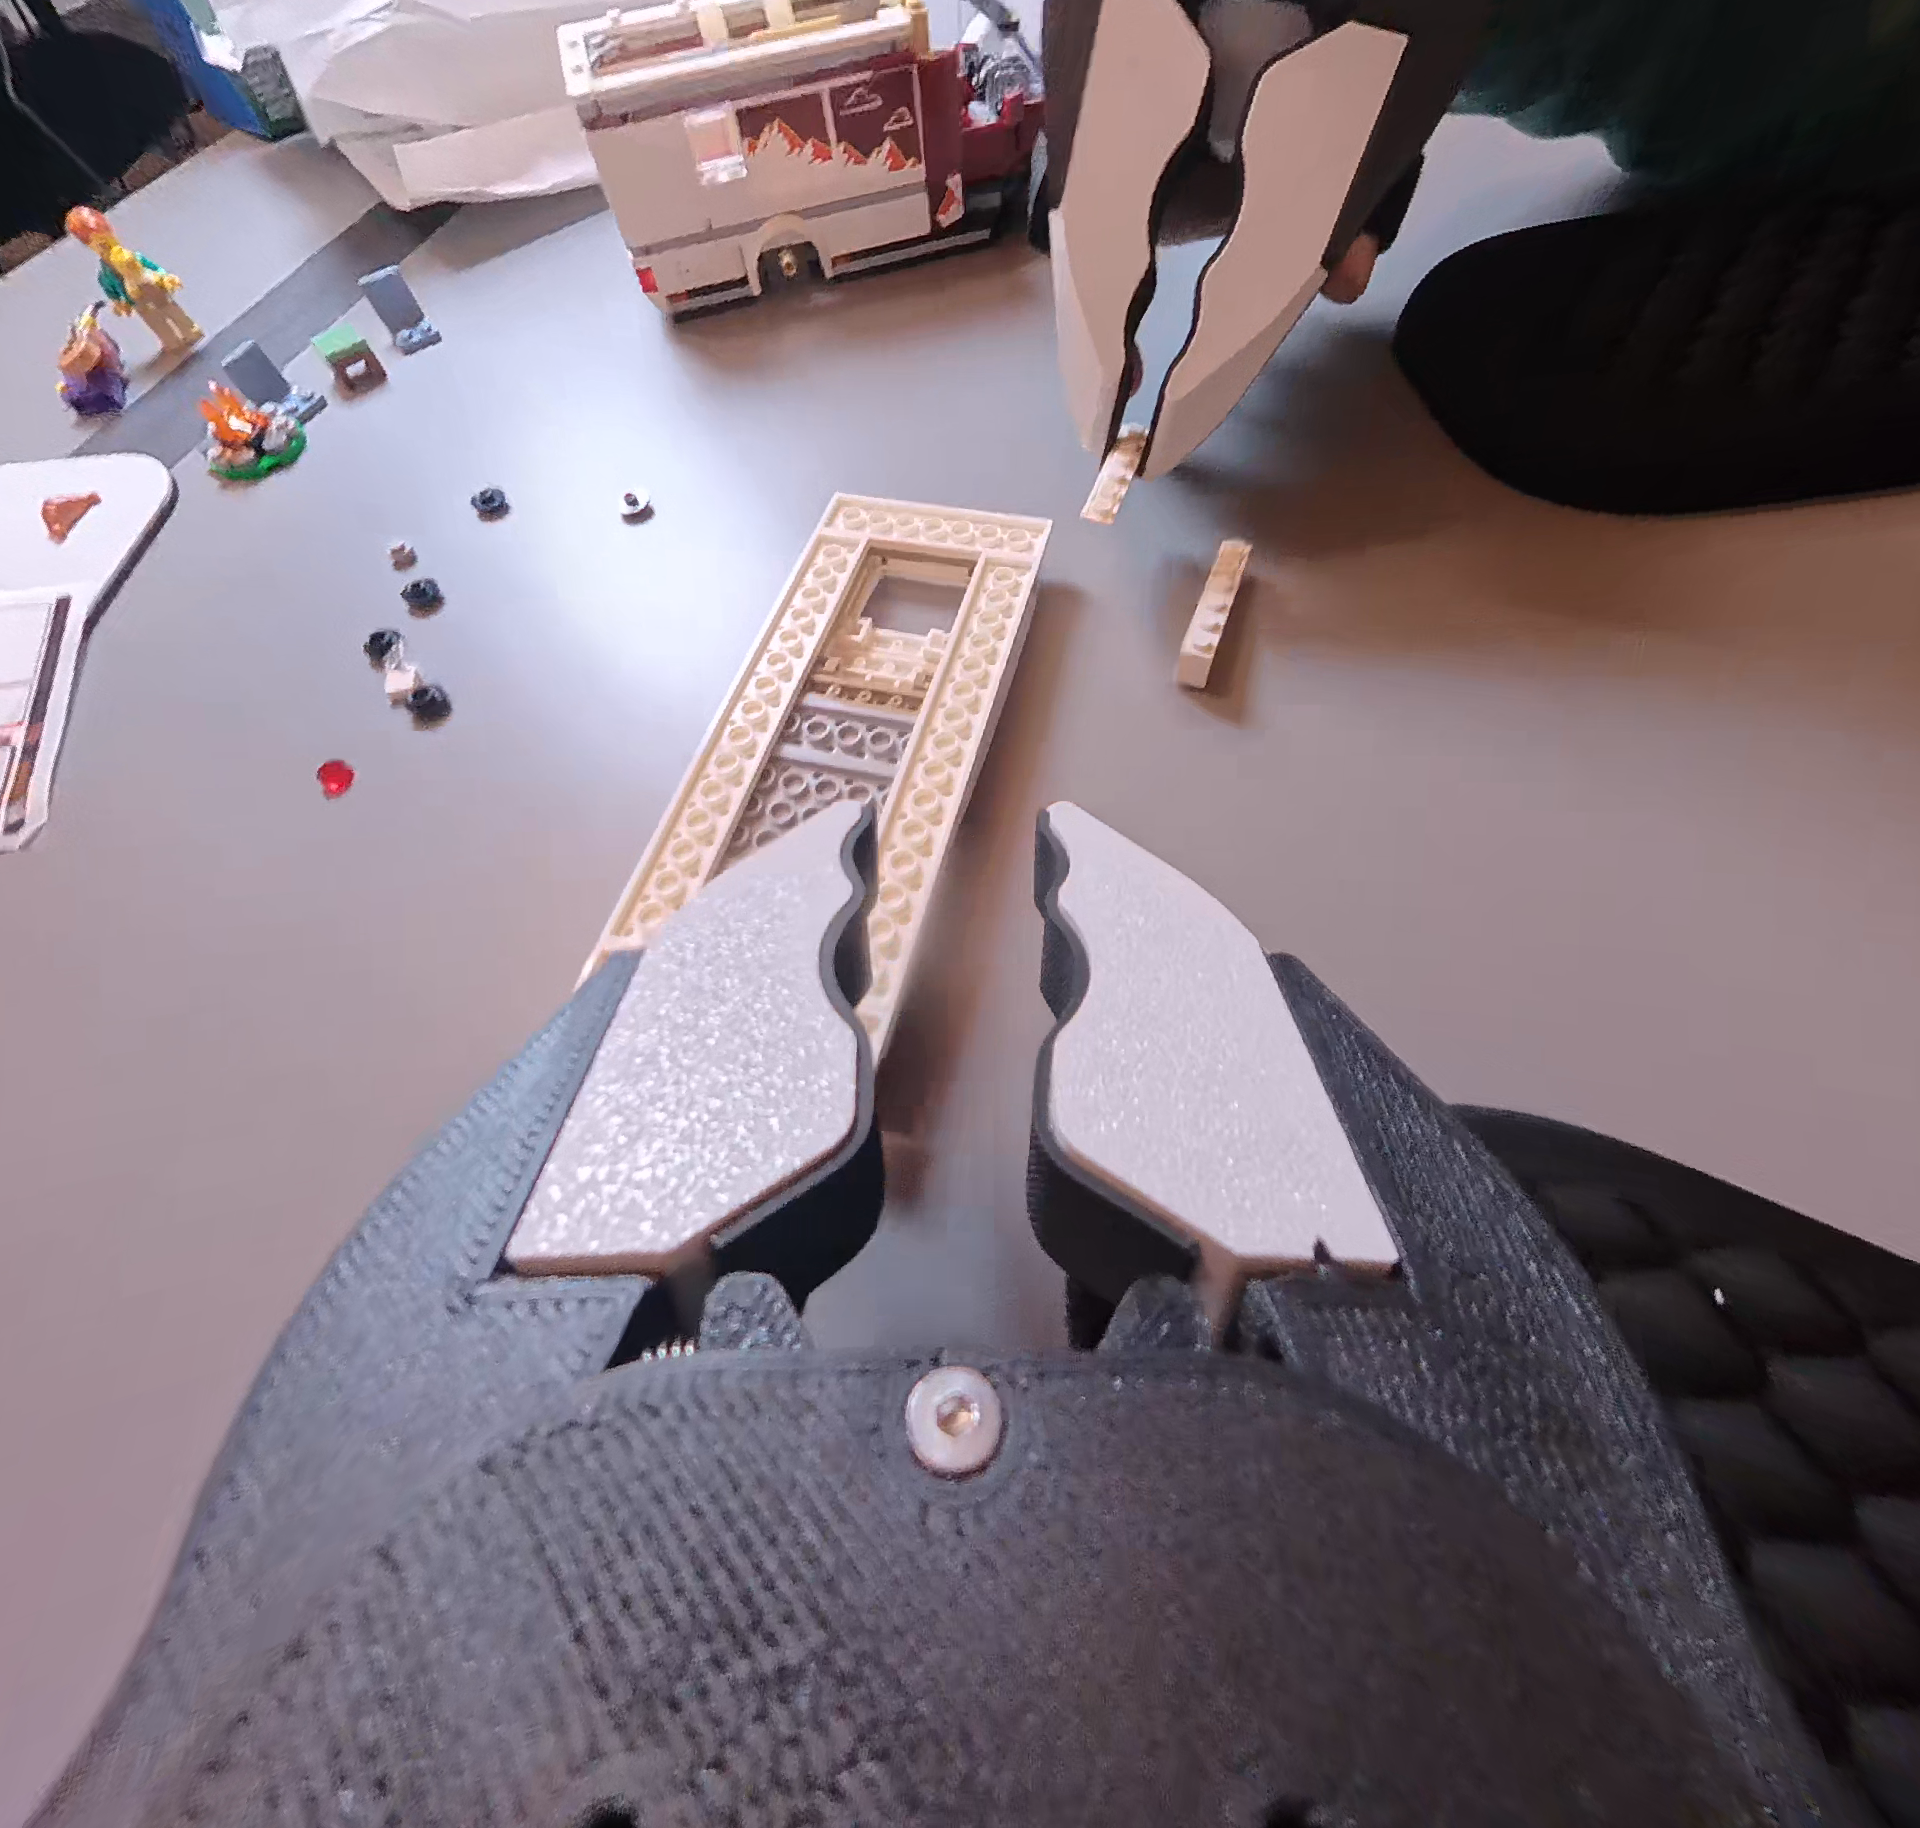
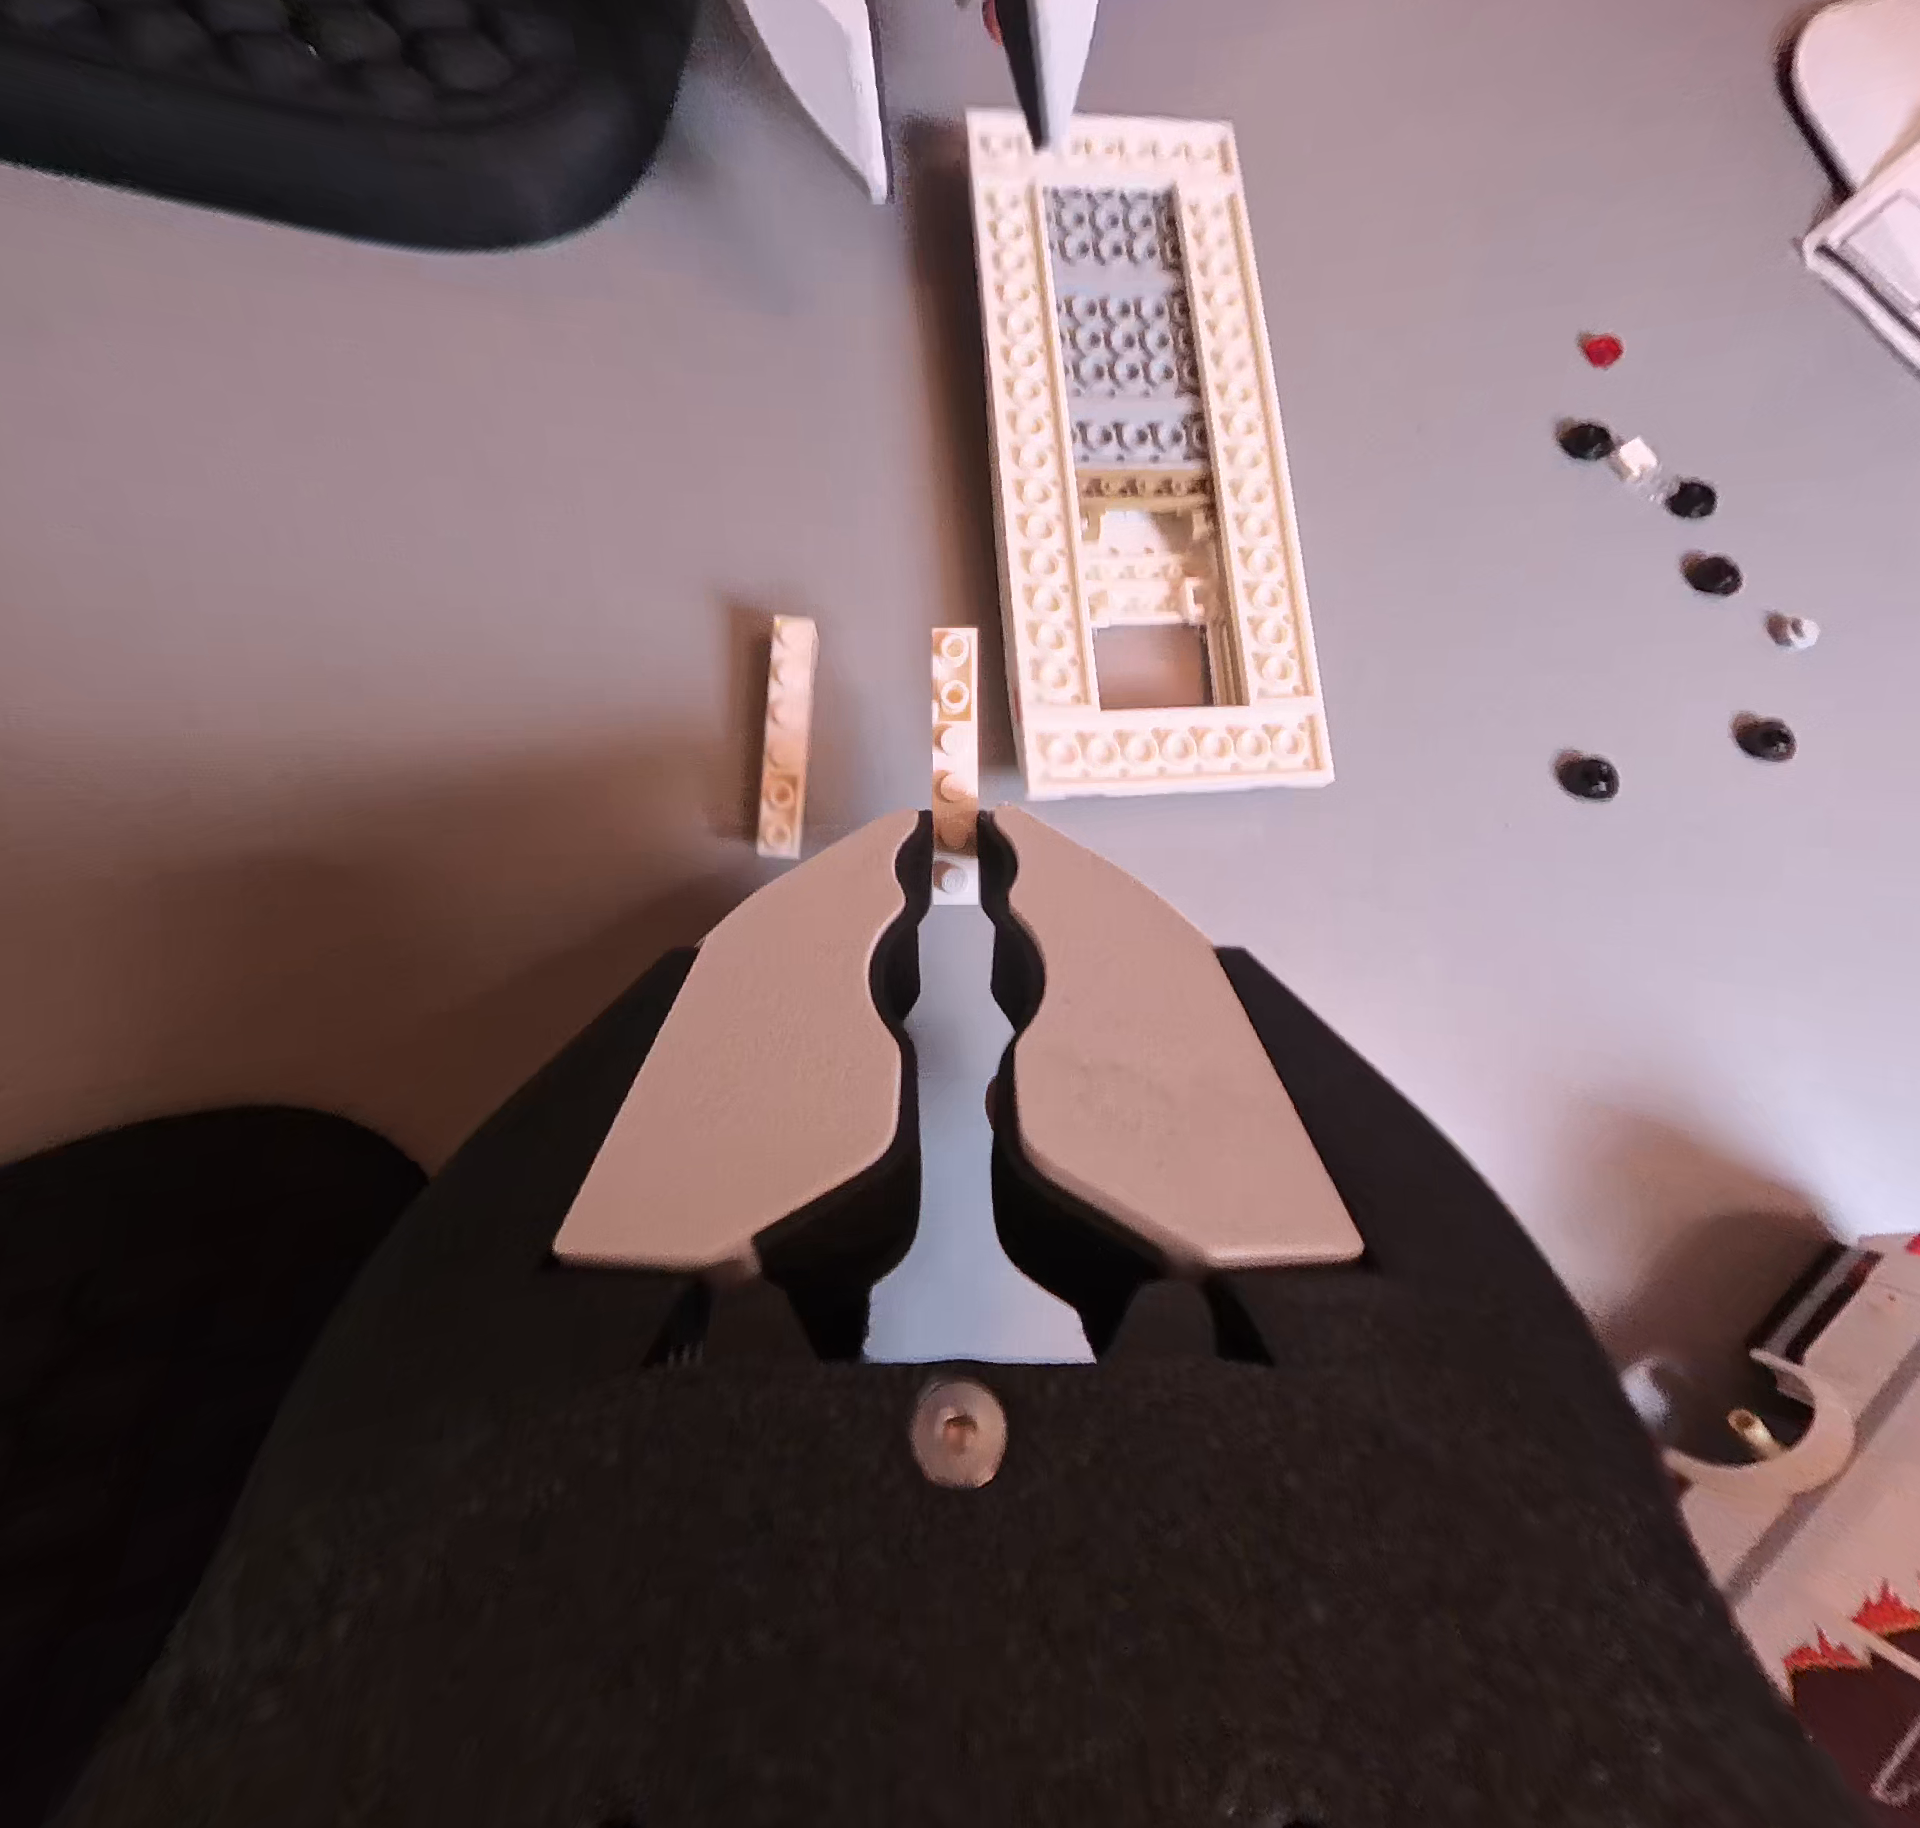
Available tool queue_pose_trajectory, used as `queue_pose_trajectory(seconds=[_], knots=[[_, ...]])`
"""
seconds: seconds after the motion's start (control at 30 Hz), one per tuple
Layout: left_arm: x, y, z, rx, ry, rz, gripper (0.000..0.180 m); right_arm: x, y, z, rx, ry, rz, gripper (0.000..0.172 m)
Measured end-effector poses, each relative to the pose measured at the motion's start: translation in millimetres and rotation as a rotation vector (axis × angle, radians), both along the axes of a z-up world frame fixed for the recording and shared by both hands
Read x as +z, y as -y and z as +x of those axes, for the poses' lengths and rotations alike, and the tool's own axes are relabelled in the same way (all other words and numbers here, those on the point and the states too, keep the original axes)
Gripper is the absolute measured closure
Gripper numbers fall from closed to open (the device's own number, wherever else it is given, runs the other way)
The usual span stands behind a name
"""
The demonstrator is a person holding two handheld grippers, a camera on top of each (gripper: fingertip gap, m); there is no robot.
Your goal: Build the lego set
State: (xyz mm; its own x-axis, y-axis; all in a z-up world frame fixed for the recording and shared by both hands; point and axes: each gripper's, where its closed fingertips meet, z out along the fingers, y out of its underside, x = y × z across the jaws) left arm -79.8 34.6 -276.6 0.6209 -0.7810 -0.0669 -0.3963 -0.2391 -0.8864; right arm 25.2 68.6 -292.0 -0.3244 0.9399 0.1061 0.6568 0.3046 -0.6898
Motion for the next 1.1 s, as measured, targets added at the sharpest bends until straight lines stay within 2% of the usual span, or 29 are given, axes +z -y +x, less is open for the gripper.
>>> queue_pose_trajectory(seconds=[0.03,0.23,0.4,0.53,0.6,0.67,0.77,0.83,0.9,1.0,1.1], knots=[[2.9,0.7,5.1,-0.012,-0.003,0.019,0.153,4.2,3.6,-3.7,0.007,-0.024,-0.01,0.165],[22.5,5.1,45.7,-0.092,-0.024,0.155,0.152,30.9,26.7,-26.1,0.049,-0.143,-0.072,0.165],[24.6,13.3,56.8,-0.147,-0.218,0.382,0.152,31.1,42.5,-25.6,0.096,-0.133,-0.171,0.165],[23.1,19.0,65.2,-0.179,-0.294,0.454,0.16,29.1,52.4,-24.9,0.131,-0.121,-0.253,0.165],[22.7,22.4,69.2,-0.2,-0.301,0.466,0.17,27.8,57.8,-24.6,0.148,-0.104,-0.303,0.165],[21.6,25.8,70.8,-0.219,-0.3,0.457,0.171,26.0,60.0,-23.6,0.145,-0.081,-0.361,0.164],[20.6,27.2,70.4,-0.217,-0.228,0.371,0.173,28.5,60.8,-23.0,0.13,-0.072,-0.477,0.164],[21.2,26.1,69.0,-0.195,-0.073,0.197,0.174,33.9,56.3,-25.6,0.11,-0.12,-0.484,0.161],[26.1,23.1,65.4,-0.16,0.151,-0.04,0.175,46.6,51.4,-28.3,0.1,-0.21,-0.453,0.147],[40.4,16.9,57.2,-0.115,0.486,-0.347,0.175,60.7,37.4,-31.3,0.073,-0.343,-0.231,0.139],[51.6,13.0,50.1,-0.108,0.708,-0.519,0.175,67.6,34.0,-34.3,0.082,-0.426,0.036,0.139]])
